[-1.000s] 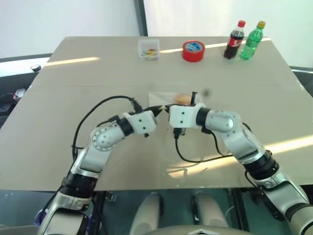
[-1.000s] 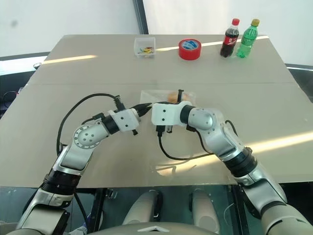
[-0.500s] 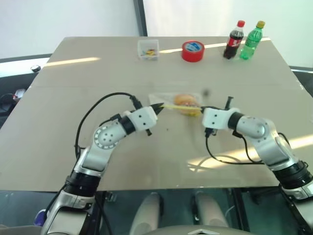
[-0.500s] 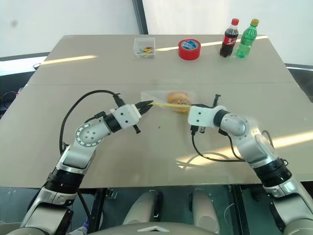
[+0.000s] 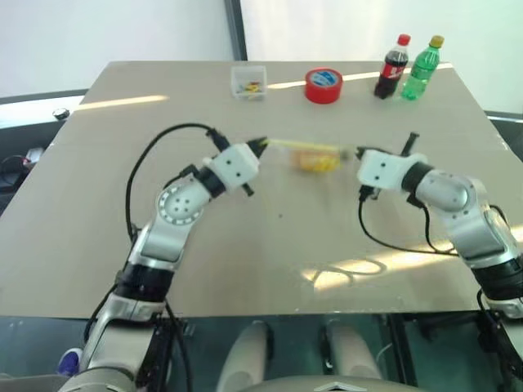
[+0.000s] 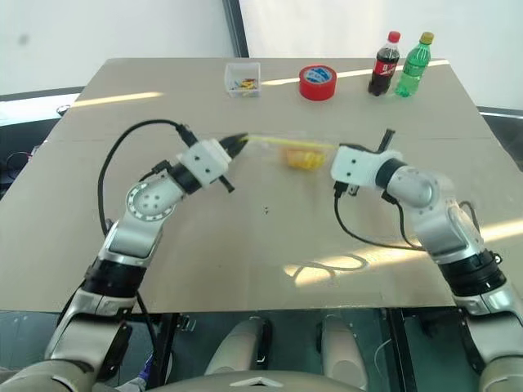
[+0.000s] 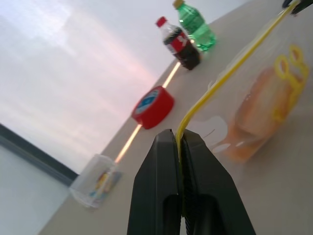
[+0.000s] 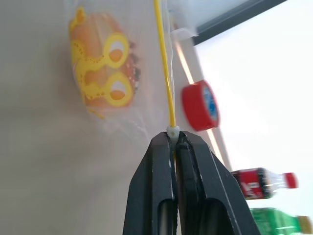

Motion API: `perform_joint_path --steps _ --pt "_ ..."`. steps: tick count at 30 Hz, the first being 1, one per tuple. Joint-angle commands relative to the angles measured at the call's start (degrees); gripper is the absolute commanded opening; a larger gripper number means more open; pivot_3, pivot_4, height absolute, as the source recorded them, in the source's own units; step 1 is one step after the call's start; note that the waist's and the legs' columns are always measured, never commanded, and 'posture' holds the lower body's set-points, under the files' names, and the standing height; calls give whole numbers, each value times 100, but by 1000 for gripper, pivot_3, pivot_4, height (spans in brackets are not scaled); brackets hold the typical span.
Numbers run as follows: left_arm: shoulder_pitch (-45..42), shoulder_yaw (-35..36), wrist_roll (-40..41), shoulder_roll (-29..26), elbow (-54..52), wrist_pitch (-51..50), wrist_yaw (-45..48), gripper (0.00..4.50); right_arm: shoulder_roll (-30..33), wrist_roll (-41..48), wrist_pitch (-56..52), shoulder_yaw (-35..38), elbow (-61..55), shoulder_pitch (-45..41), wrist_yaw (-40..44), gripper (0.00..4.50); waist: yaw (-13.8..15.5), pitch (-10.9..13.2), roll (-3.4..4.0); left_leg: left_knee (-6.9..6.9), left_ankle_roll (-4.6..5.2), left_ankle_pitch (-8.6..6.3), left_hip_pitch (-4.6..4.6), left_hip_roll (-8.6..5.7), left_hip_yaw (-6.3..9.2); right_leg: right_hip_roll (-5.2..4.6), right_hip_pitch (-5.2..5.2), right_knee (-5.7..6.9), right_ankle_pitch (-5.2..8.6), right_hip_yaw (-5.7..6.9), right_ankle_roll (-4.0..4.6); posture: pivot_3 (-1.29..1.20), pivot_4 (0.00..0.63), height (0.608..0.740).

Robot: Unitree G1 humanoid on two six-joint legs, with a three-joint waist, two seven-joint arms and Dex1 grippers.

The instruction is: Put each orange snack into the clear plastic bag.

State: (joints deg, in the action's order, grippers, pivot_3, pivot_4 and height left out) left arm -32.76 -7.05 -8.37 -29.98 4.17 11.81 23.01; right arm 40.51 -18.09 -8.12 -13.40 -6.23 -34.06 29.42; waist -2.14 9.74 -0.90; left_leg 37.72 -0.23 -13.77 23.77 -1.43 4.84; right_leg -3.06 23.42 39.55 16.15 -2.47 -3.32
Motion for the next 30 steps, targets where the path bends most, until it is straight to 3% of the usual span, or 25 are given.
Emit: perform_joint_path --steps 1,6,17,19,20,21,23,28,30 --pt "-312 747 -240 -189 445 226 -829 0 167 -325 -135 707 513 -177 -708 1 -3 0 0 0 -1 1 0 0 -2 0 1 0 0 -2 0 0 150 740" --pt "-262 551 -85 -286 655 638 -517 0 213 -173 -133 746 324 -25 -753 1 -4 0 0 1 -1 1 0 0 -5 0 2 1 0 -4 0 0 150 740" --pt "1858 98 858 -803 -397 611 1473 0 328 819 -879 1020 -1895 2622 426 1 -5 -3 1 9 24 -14 0 14 -15 -2 3 11 0 -17 -1 0 150 740" --pt "2085 128 1159 -794 -517 282 1710 0 240 1057 -1038 1038 -2032 2760 541 676 -1 -2 2 11 24 -14 -15 16 -7 0 -9 22 1 -10 0 0 150 740" --pt "2204 121 1273 -847 -587 205 1868 640 218 1175 -1073 1050 -2070 2834 613 952 0 -2 2 11 24 -14 -27 17 -1 3 -22 22 1 -3 0 0 150 740" --pt "2313 146 1455 -882 -694 61 2005 781 181 1310 -1126 1097 -2094 2919 670 1285 0 1 2 11 24 -14 -38 18 2 4 -36 22 1 0 1 0 150 740" --pt "2498 256 1836 -975 -948 -272 2257 1658 206 1493 -1188 1239 -2124 3115 821 2201 -4 2 3 -5 24 -15 -110 19 -1 5 -106 8 6 -2 1 0 150 740" --pt "3231 1075 3113 -1450 -1591 -1467 2847 3683 326 2267 -1480 2118 -2310 3750 1255 4244 4 2 3 -8 25 -16 -115 26 7 3 -125 -17 5 6 1 0 150 740" --pt "3487 1530 3360 -1696 -1729 -1834 2898 4411 318 2897 -1762 2721 -2547 4025 1524 4500 9 3 3 -13 26 -17 -114 29 7 2 -126 -25 5 7 1 0 150 740"
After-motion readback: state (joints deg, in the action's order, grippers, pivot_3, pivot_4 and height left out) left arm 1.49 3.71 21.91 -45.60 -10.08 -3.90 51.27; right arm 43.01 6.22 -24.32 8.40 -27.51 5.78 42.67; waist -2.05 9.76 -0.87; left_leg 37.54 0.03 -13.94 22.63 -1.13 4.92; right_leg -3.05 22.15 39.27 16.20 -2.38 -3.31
